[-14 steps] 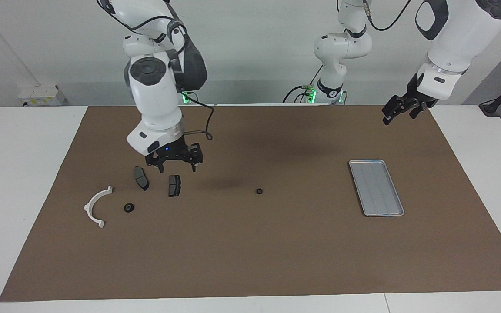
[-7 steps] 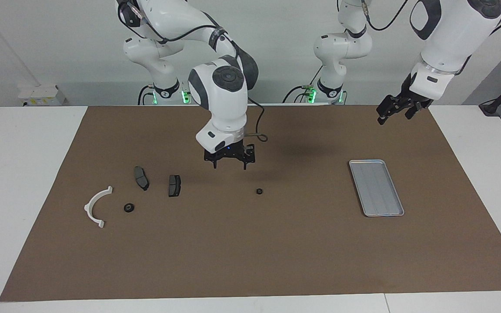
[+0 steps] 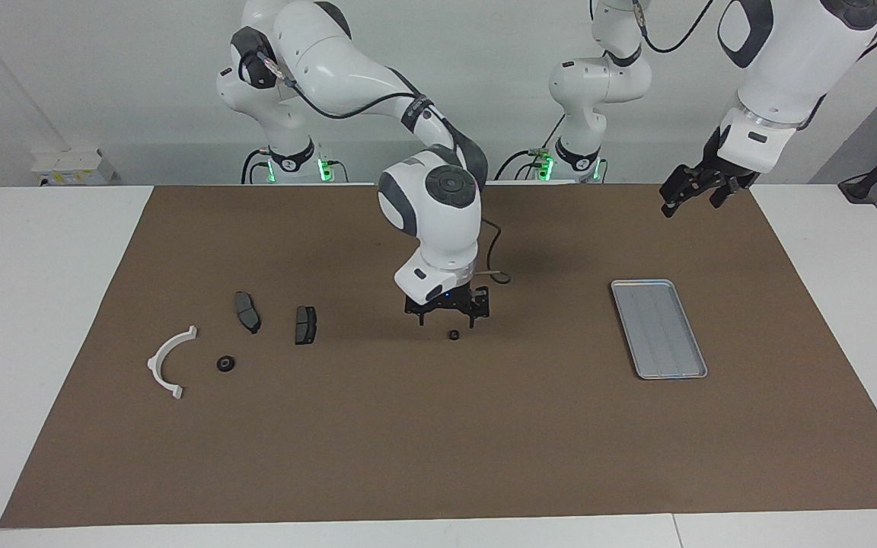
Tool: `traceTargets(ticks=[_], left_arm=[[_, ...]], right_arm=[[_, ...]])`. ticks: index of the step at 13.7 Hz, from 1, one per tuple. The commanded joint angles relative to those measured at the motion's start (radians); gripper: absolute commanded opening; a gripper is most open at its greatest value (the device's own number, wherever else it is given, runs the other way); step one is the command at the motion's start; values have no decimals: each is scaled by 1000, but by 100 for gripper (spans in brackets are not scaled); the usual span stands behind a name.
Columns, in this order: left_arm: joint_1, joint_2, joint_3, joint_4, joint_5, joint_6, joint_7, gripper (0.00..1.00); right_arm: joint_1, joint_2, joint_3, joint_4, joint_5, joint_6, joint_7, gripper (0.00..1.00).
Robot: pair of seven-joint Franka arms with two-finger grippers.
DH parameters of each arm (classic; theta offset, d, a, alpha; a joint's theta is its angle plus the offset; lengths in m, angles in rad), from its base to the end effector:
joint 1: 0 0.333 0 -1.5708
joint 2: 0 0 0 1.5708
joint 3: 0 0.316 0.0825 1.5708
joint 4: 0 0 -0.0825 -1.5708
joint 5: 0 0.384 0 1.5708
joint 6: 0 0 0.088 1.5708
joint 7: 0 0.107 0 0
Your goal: Place bearing gear from tray to pile
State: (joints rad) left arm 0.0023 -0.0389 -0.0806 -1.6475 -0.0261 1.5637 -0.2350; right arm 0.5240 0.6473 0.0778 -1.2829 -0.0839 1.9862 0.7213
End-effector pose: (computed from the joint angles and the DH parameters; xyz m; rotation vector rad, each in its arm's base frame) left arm 0.5382 -0.0459 0.6090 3.1154 0.2454 -0.0751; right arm 0.6195 0.4025 0.3766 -3.1248 0.1640 -0.1016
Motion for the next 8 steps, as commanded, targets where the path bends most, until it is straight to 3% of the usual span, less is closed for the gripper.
traceTargets(ticks=[1, 4, 8], left_arm=[[-10, -30, 12, -34, -11, 10, 3, 100], [-10, -30, 12, -34, -11, 12, 3, 100], [-10, -30, 10, -34, -11, 12, 3, 100]], right_arm=[[-2, 38, 2, 39, -13, 12, 0, 100], [-10, 17, 2, -117, 0, 139, -65, 100], [-15, 8, 5, -148, 3, 151, -94, 100]])
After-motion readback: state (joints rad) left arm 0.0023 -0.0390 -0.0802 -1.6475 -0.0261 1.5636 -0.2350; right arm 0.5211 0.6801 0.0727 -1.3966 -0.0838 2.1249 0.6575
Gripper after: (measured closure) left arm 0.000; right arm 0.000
